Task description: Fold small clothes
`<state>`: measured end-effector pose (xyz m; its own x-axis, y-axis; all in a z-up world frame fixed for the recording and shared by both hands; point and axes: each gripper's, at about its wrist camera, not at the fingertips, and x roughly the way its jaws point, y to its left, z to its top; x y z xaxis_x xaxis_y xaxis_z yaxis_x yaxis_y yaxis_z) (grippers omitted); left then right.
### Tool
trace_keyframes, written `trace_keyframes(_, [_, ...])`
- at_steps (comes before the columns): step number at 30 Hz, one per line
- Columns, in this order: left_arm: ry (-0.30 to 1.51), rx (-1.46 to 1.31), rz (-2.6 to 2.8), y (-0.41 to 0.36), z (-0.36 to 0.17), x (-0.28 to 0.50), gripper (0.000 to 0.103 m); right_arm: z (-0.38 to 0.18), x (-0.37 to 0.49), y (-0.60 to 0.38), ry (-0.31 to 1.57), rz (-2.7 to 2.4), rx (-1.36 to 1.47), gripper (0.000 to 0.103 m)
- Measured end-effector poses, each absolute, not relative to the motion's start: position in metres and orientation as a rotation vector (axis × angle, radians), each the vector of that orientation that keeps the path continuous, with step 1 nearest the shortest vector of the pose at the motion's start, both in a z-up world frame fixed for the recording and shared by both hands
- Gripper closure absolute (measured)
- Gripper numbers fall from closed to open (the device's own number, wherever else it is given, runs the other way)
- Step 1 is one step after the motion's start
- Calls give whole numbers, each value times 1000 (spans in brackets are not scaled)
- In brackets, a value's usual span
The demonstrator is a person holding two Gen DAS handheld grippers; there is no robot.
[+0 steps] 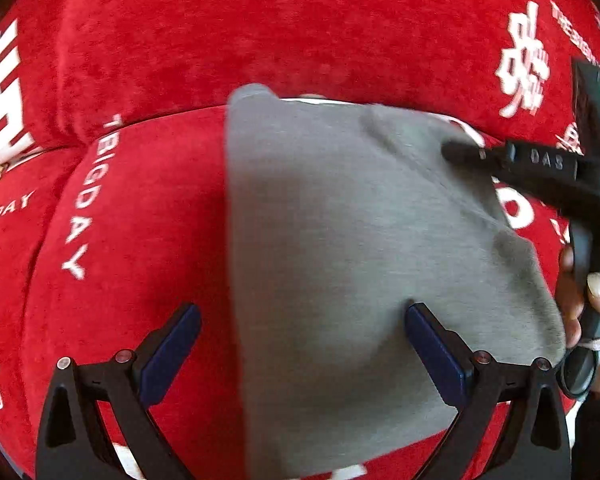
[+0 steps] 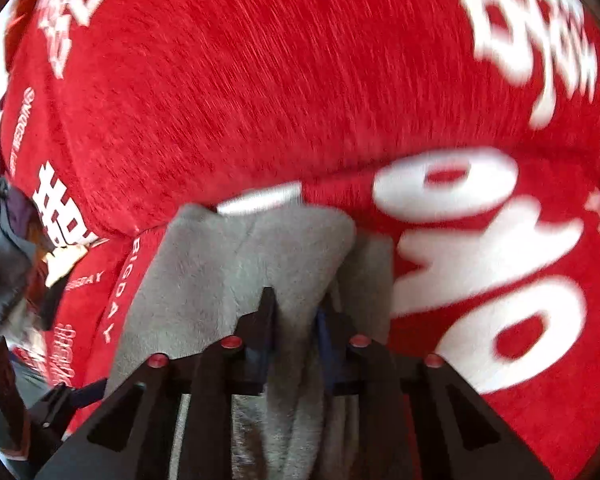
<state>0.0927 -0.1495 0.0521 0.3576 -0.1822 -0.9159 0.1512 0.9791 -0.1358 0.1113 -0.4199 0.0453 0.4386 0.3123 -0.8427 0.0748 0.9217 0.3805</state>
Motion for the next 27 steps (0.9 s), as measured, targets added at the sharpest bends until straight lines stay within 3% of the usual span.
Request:
trace_keyframes(5, [1135, 125, -229, -185, 48, 82, 0, 27, 108, -437, 1138, 87, 372, 95])
trace_keyframes(7, [1140, 124, -237, -183, 50, 81, 0, 22, 107, -436, 1147, 78, 362, 88])
trace_keyframes(9, [1172, 93, -249, -173, 55, 81, 0, 31, 105, -447, 1151, 44, 422, 68])
trace_keyframes(11, [1147, 66, -227, -159, 67, 80, 0, 52, 96, -452, 1111, 32, 442, 67])
trace_keyframes(13, [1098, 55, -192, -145, 79, 78, 0, 79, 81, -445, 1045, 56, 404, 59])
trace_keyframes(15, [1093, 35, -143, -131, 81, 82, 0, 104, 59, -427, 992, 129, 379, 28])
trace_keyframes(18, [1148, -20, -139, -121, 67, 82, 0, 120, 27, -390, 957, 270, 336, 26])
trace_keyframes(22, [1131, -4, -133, -125, 59, 72, 0, 95, 7, -364, 1037, 326, 317, 26])
trace_keyframes(23, [1141, -6, -137, -125, 56, 70, 0, 81, 9, -366, 1082, 270, 293, 27])
trace_keyframes(26, [1160, -26, -161, -113, 58, 63, 0, 59, 0, -386, 1110, 214, 309, 44])
trace_keyframes(27, [1150, -25, -157, -108, 63, 58, 0, 63, -3, -388, 1110, 196, 302, 41])
